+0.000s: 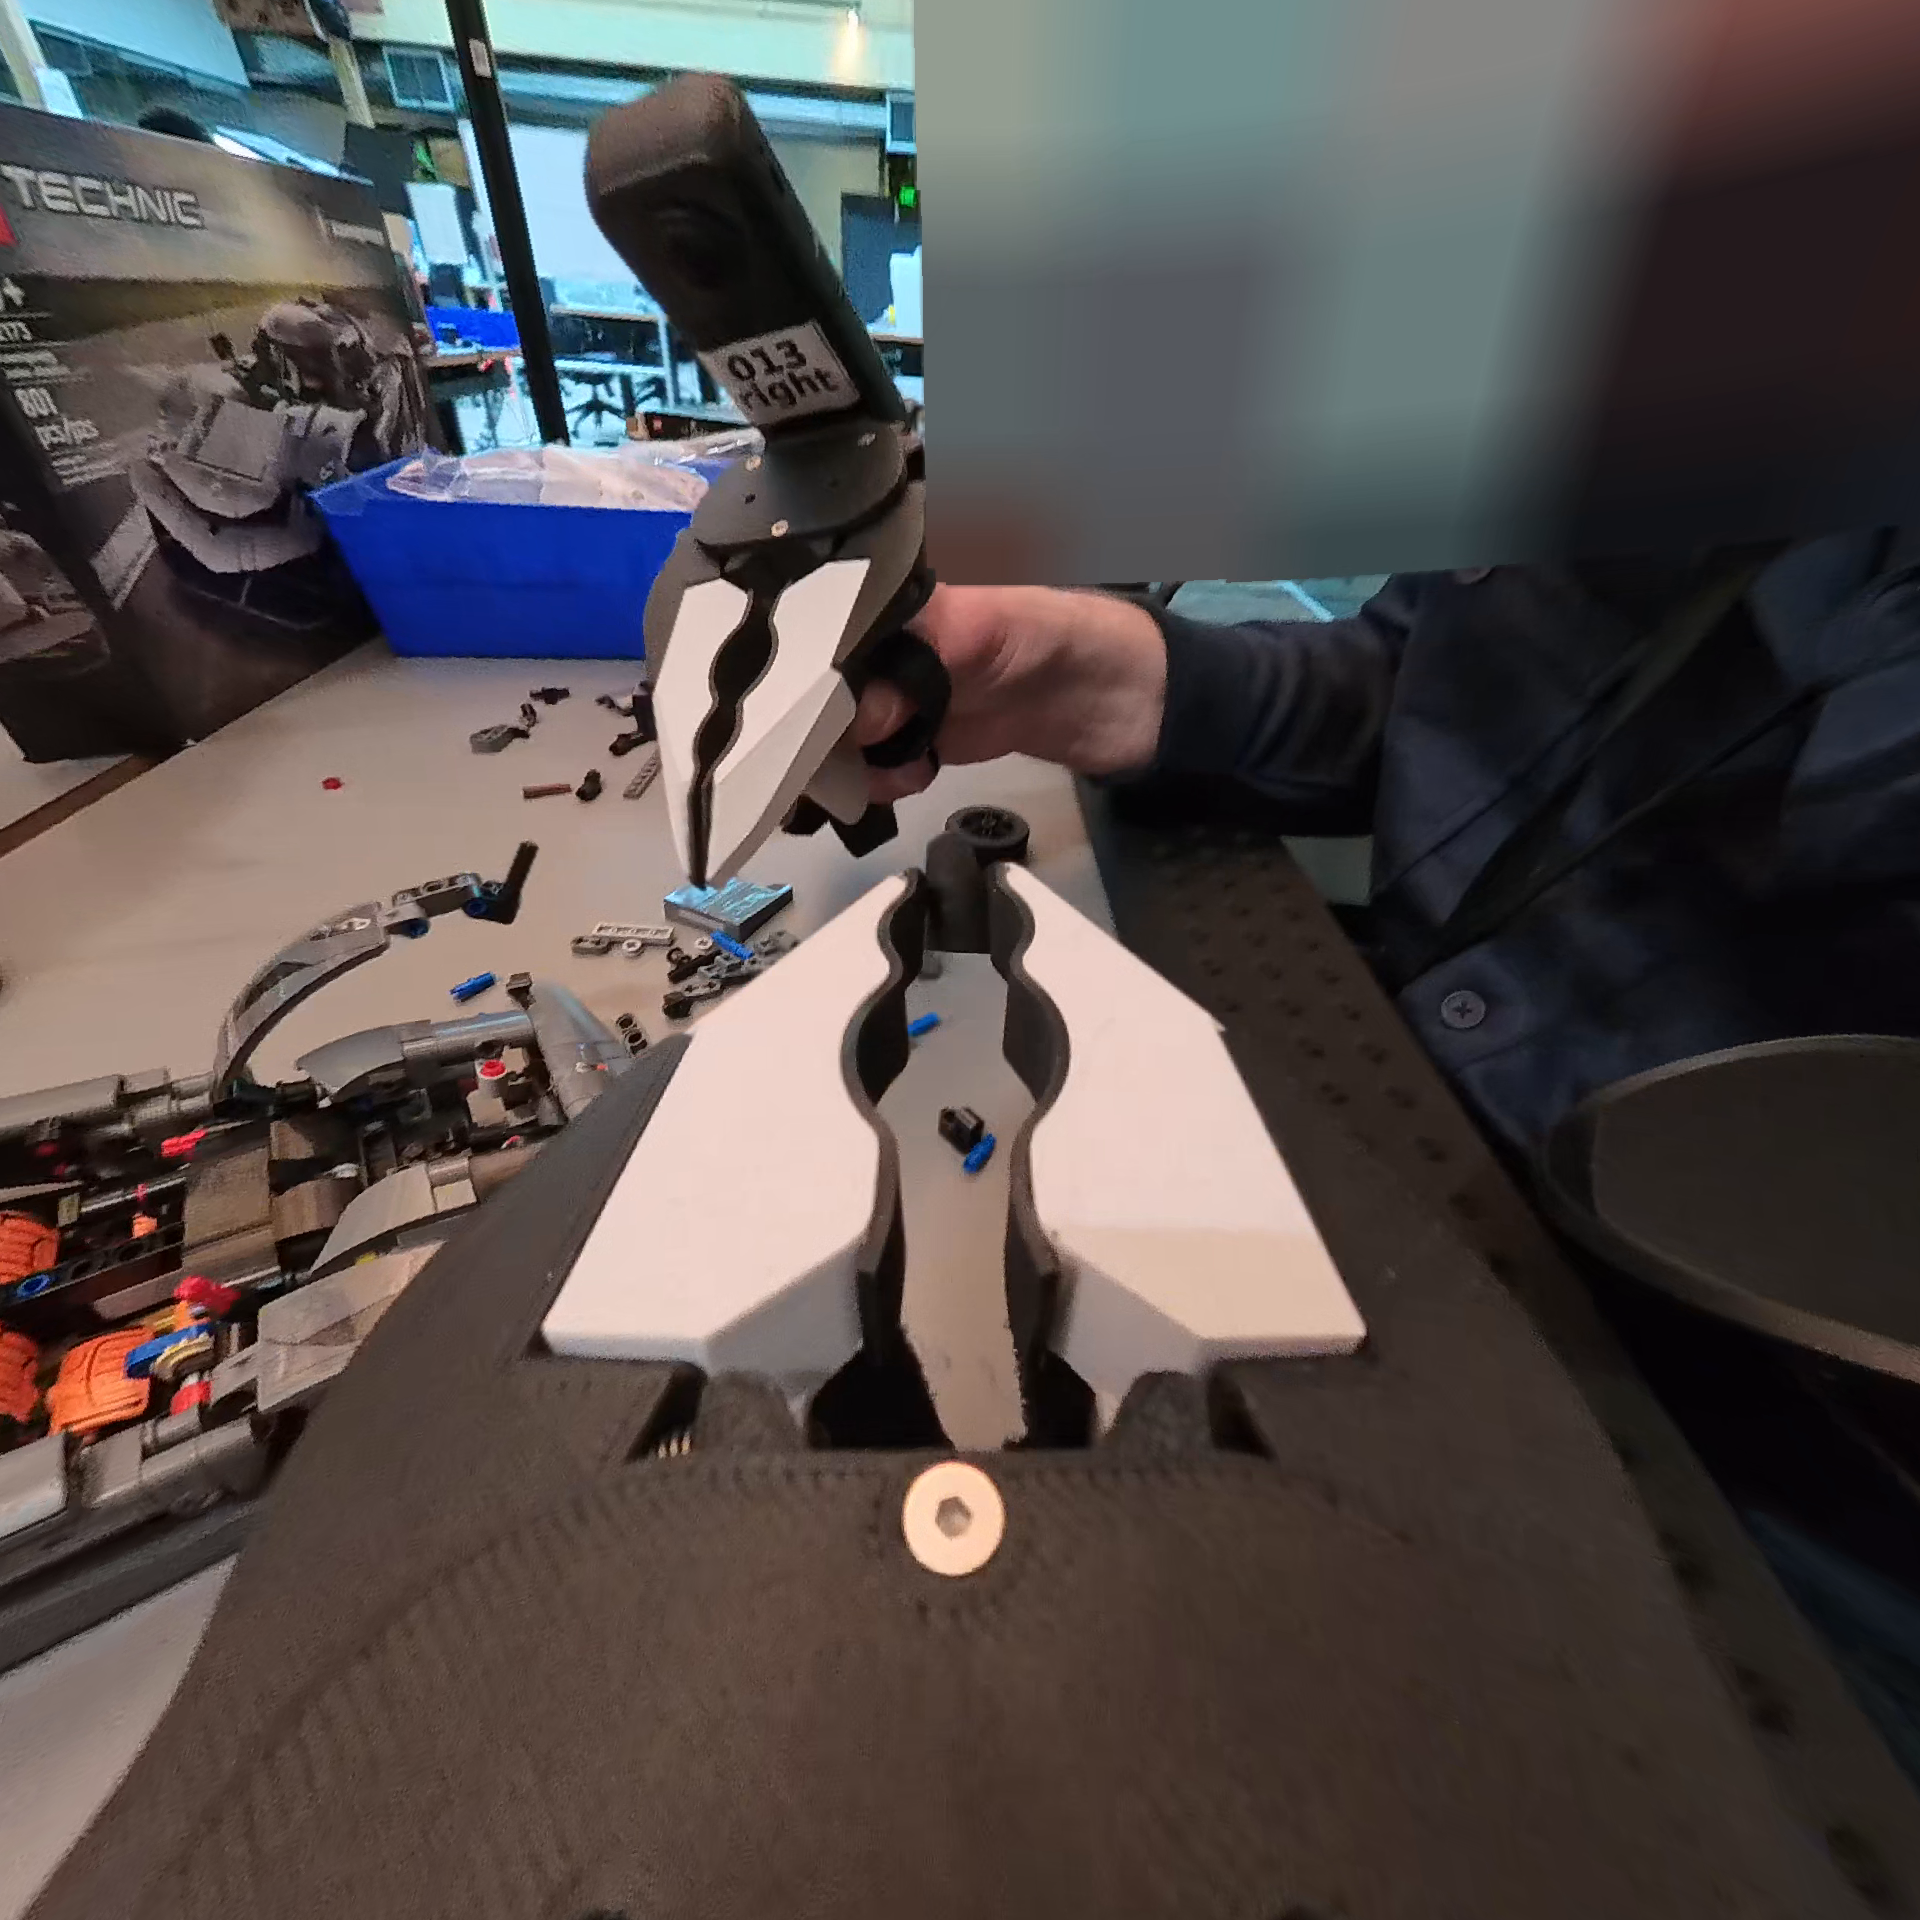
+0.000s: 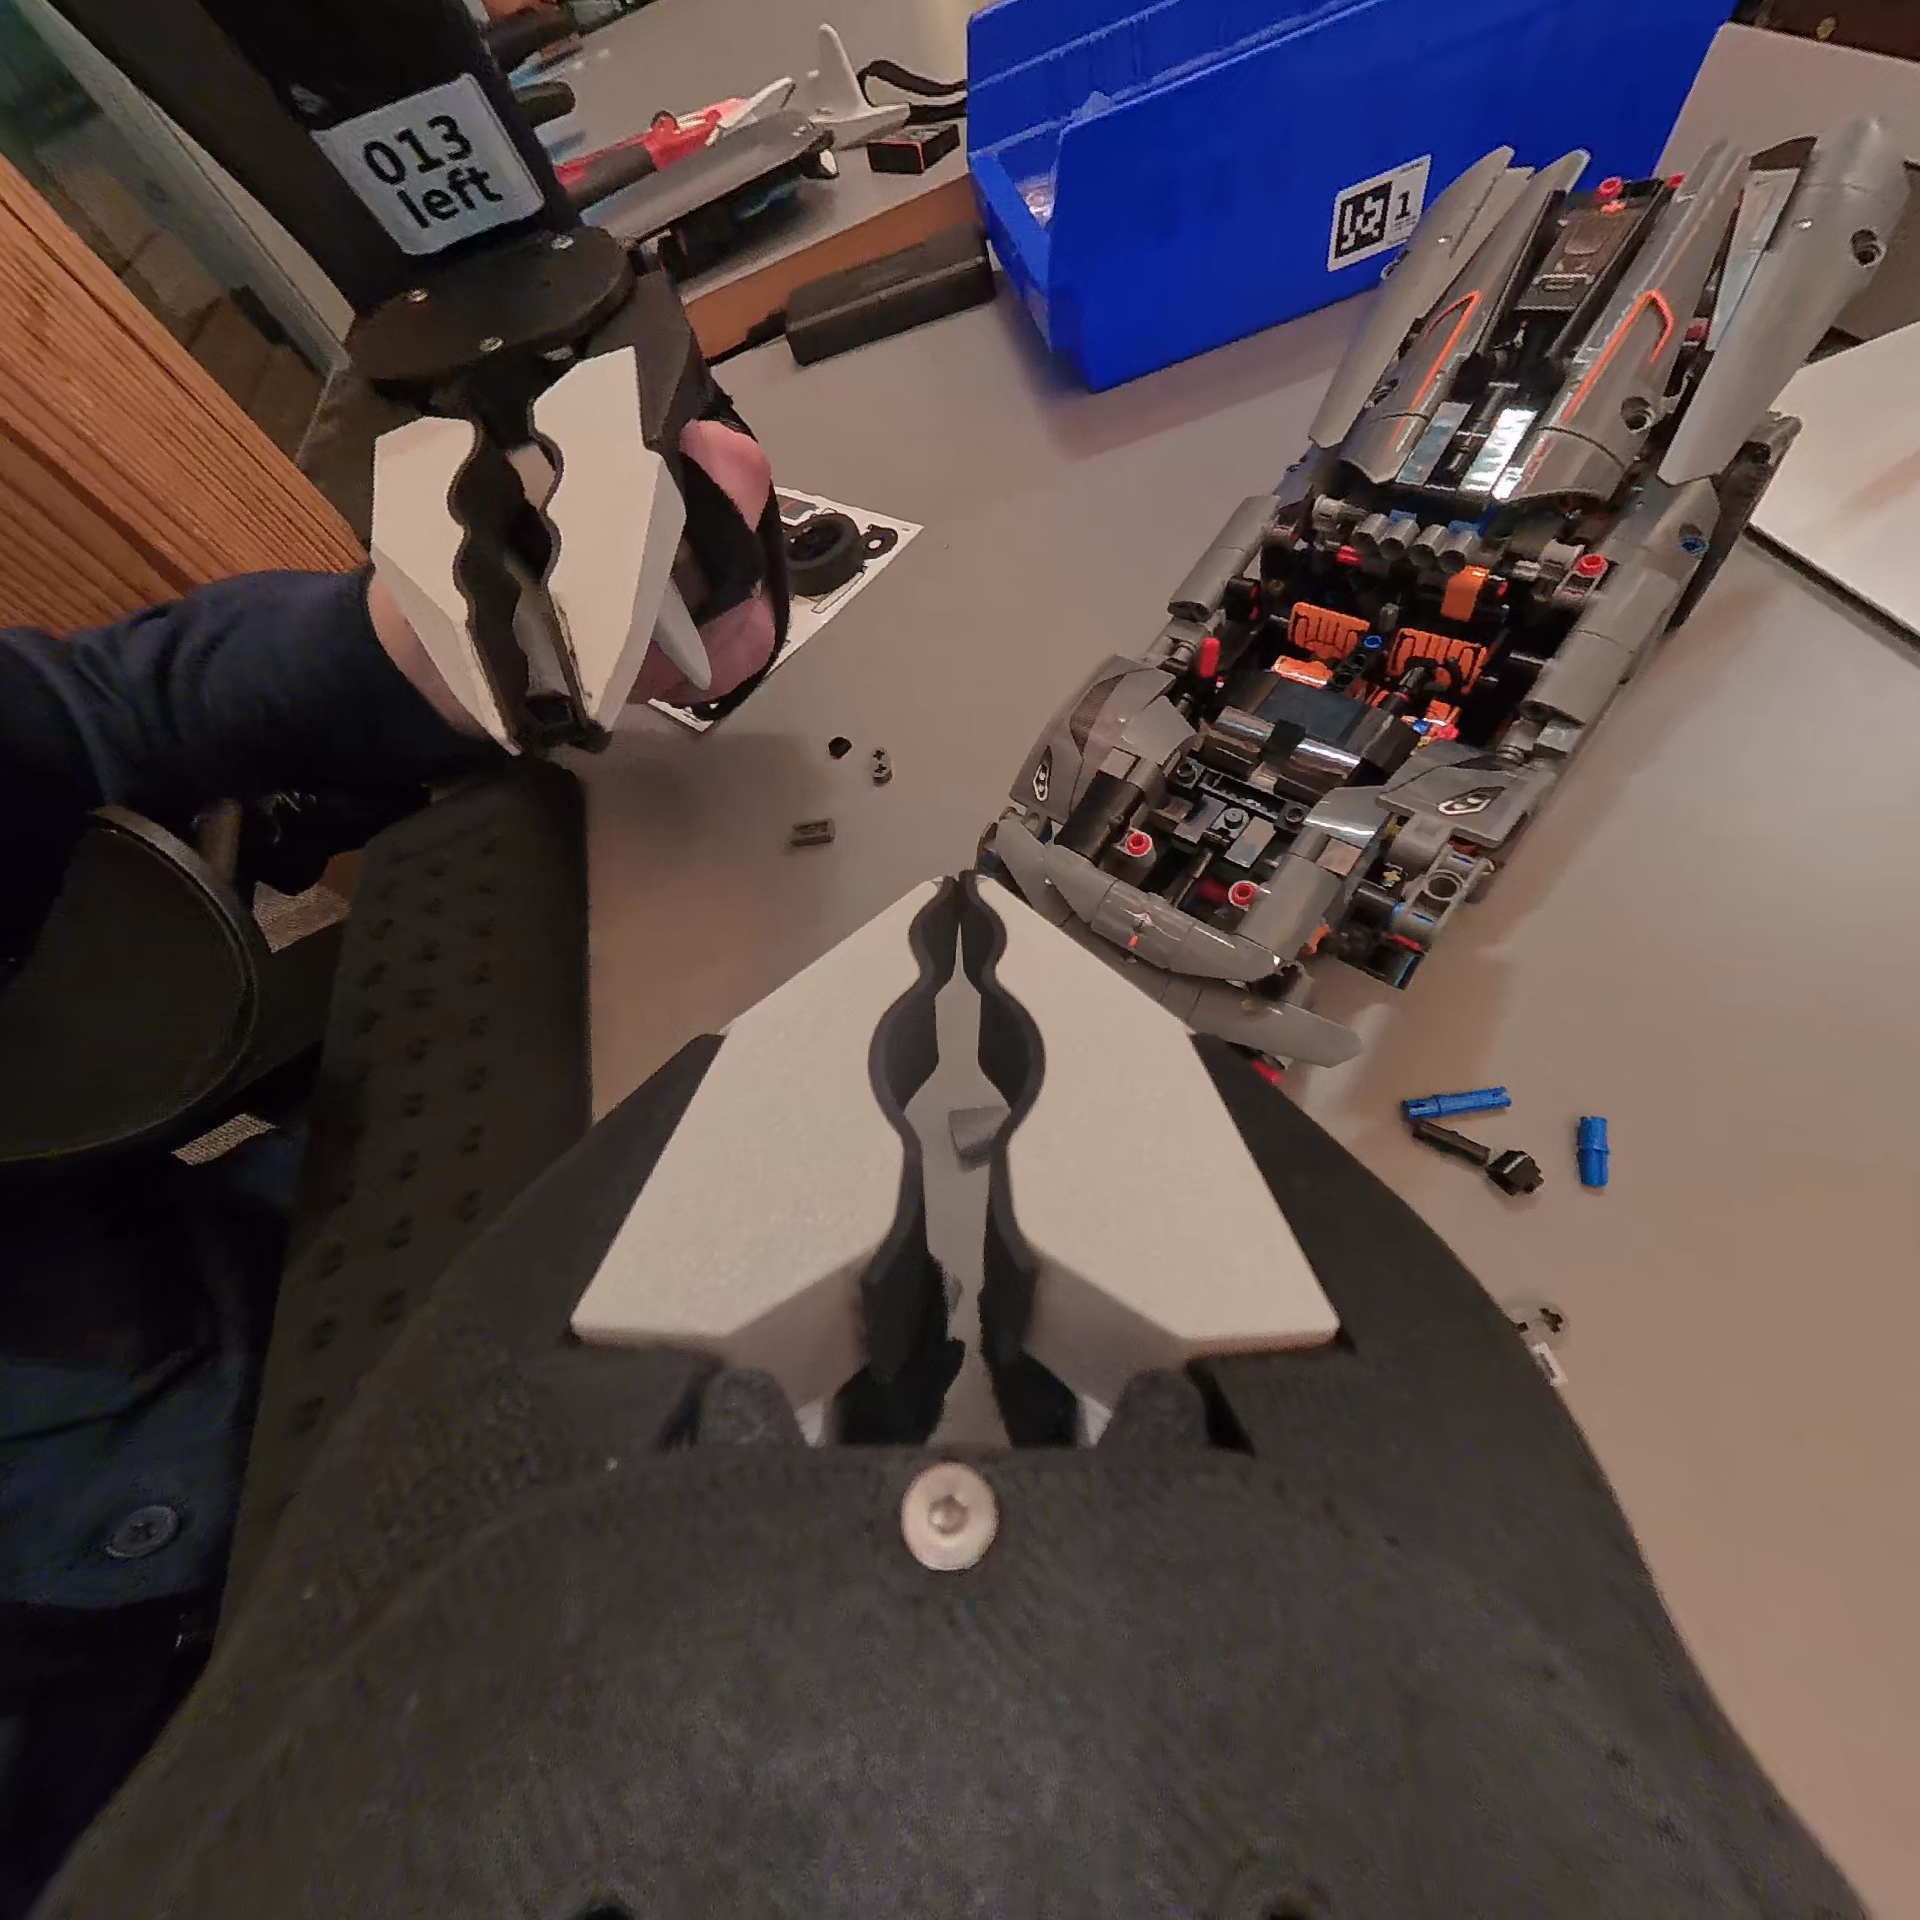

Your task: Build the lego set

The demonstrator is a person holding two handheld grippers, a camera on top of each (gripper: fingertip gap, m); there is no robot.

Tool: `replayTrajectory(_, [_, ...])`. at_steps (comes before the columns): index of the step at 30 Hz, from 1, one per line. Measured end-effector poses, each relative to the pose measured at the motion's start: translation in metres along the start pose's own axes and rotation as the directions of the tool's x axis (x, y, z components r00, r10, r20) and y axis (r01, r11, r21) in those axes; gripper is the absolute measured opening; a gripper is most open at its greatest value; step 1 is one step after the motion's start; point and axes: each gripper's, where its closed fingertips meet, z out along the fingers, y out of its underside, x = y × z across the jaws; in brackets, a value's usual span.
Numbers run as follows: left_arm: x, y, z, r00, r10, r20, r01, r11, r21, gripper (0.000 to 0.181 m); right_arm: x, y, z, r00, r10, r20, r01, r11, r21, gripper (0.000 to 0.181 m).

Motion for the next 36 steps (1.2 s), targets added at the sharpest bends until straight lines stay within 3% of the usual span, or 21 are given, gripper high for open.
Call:
replayTrajectory(5, [-0.002, -0.011, -0.006, 0.997, -0.072, -0.038, 0.075, 0.993, 0.093, 0.009, -0.01, -0.004, 0.001, 0.998, 0.001, 0.064, -0.002, 1.0, 0.027, 0.0])
replayTrajectory(9, [-0.005, -0.009, -0.003, 0.995, -0.093, -0.04, 0.096, 0.991, 0.092, 0.009, -0.033, -0.016, 0.001, 0.984, -0.029, 0.175, 0.013, 0.995, 0.097, 0.0])
replayTrajectory(16, [-0.021, 0.022, 0.007, 0.994, -0.065, 0.084, 0.073, 0.993, -0.091, 0.009, -0.024, -0.011, 0.002, 0.986, 0.015, 0.166, -0.028, 0.997, 0.075, 0.0])
replayTrajectory(23, [-0.016, -0.005, -0.002, 0.98, -0.194, -0.039, 0.198, 0.974, 0.112, 0.009, -0.029, -0.009, 0.004, 0.979, 0.021, 0.204, -0.036, 0.997, 0.07, 0.0])
replayTrajectory(26, [-0.016, -0.008, -0.002, 0.981, -0.19, -0.044, 0.194, 0.973, 0.126, 0.009, -0.038, -0.01, 0.008, 0.965, 0.033, 0.261, -0.054, 0.996, 0.074, 0.003])
replayTrajectory(29, [-0.017, 0.001, 0.006, 0.995, -0.087, 0.041, 0.085, 0.995, 0.044, 0.009, -0.05, -0.016, 0.008, 0.935, 0.061, 0.349, -0.102, 0.99, 0.099, 0.009])
replayTrajectory(31, [-0.025, 0.015, 0.01, 0.988, 0.036, 0.148, -0.022, 0.995, -0.094, 0.009, -0.051, -0.018, 0.006, 0.925, 0.07, 0.373, -0.118, 0.987, 0.107, 0.01])
replayTrajectory(34, [-0.04, 0.036, 0.013, 0.93, 0.257, 0.264, -0.158, 0.926, -0.343, 0.009, -0.048, -0.015, 0.005, 0.93, 0.074, 0.361, -0.115, 0.989, 0.094, 0.01])
replayTrajectory(36, [-0.044, 0.041, 0.014, 0.879, 0.383, 0.284, -0.231, 0.863, -0.448, 0.009, -0.044, -0.01, 0.008, 0.936, 0.087, 0.341, -0.116, 0.991, 0.065, 0.009])
